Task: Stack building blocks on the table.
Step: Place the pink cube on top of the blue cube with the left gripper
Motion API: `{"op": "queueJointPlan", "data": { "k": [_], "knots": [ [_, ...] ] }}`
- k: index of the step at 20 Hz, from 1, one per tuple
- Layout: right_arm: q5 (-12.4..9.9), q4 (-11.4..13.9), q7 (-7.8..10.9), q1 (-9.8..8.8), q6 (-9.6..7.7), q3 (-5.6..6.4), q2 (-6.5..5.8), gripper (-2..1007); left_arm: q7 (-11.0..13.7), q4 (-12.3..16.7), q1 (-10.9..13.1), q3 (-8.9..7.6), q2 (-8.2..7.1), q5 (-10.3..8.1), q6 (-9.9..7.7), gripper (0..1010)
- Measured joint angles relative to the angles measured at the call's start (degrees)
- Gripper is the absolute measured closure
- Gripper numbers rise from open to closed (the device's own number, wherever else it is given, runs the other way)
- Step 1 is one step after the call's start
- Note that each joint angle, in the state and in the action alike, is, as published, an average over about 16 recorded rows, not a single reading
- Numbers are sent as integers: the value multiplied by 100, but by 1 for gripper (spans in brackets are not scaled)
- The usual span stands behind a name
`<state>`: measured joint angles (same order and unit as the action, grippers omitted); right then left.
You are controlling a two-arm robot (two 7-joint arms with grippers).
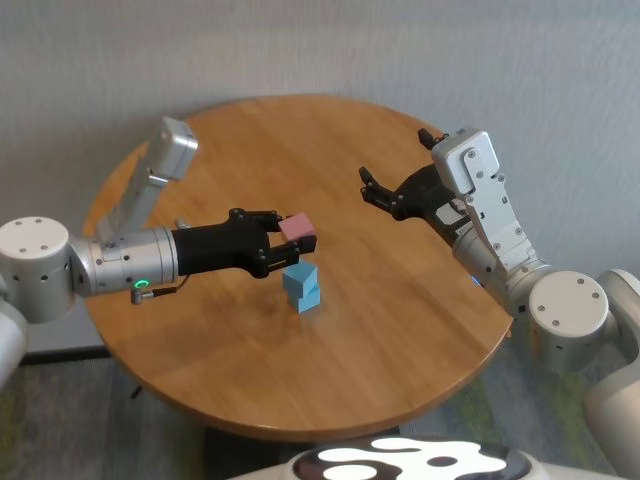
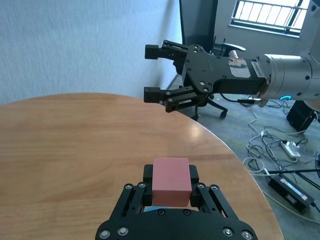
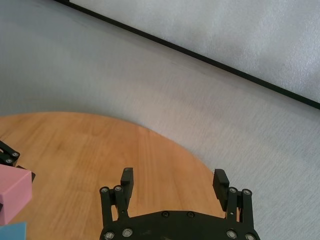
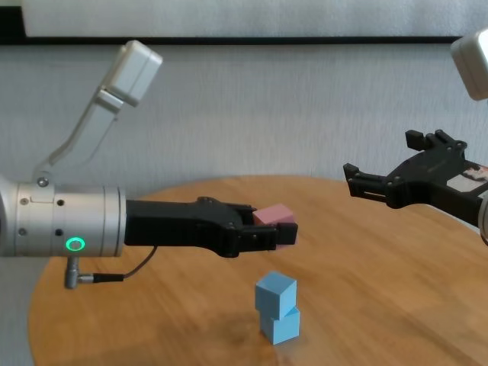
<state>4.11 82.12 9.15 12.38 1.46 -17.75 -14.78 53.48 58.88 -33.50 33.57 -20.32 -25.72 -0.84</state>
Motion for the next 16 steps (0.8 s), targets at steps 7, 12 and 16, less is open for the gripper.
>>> {"op": "queueJointPlan", "data": {
  "k": [7,12,16],
  "knots": [
    [0,0,0,0,0,0,0,0,-3,-148,-157,226,49,82,-72,609],
    [0,0,0,0,0,0,0,0,-19,-246,-241,344,59,107,-89,609],
    [0,0,0,0,0,0,0,0,-23,-338,-293,408,72,85,-55,609]
  ]
}}
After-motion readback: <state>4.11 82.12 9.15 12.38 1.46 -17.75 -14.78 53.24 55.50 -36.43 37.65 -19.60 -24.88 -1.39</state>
